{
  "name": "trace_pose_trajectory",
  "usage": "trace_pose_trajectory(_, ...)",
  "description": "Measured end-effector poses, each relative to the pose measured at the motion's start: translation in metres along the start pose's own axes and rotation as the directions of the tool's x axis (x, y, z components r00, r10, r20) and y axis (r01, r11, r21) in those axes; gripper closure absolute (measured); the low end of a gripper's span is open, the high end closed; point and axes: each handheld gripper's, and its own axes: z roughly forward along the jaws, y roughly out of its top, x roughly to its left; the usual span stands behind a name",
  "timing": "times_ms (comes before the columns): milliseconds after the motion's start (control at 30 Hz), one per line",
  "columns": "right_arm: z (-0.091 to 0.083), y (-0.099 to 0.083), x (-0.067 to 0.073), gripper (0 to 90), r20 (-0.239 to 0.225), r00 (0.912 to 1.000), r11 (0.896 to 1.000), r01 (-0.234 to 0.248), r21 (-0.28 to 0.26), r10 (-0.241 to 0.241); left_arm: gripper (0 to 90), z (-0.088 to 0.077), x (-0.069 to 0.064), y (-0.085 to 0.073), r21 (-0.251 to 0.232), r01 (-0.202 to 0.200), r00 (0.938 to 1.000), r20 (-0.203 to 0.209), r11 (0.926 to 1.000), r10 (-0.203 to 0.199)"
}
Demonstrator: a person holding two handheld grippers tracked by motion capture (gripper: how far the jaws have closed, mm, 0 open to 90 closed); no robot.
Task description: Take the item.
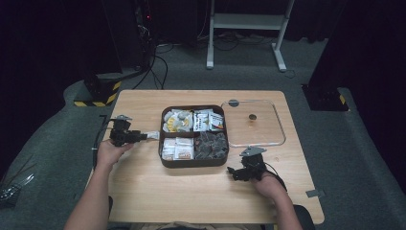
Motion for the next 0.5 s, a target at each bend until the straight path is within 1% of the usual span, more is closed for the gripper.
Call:
trace_pose_trajectory(33,0.000,0.000,0.000,7.7,-0.001,1.0000,1.000,-0.001,0.001,0.001,49.8,-0.001,0.001,-0.001,-0.005,-0.002,1.0000,-0.001,1.0000,0.002)
trace_pose_trajectory(133,0.000,0.000,0.000,7.7,-0.003,1.0000,1.000,-0.001,0.002,0.001,47.4,-0.005,0.004,-0.004,-0.022,0.008,0.9999,-0.009,0.9997,-0.009)
trace_pose_trajectory(233,0.001,0.001,0.000,7.7,-0.003,1.0000,1.000,0.000,0.000,0.000,44.7,-0.008,0.006,-0.007,-0.025,0.018,0.9997,-0.017,0.9995,-0.018)
trace_pose_trajectory(500,0.001,0.002,-0.001,7.7,-0.004,1.0000,1.000,0.002,0.003,-0.002,41.9,-0.014,0.010,-0.014,-0.044,0.025,0.9988,-0.040,0.9987,-0.027)
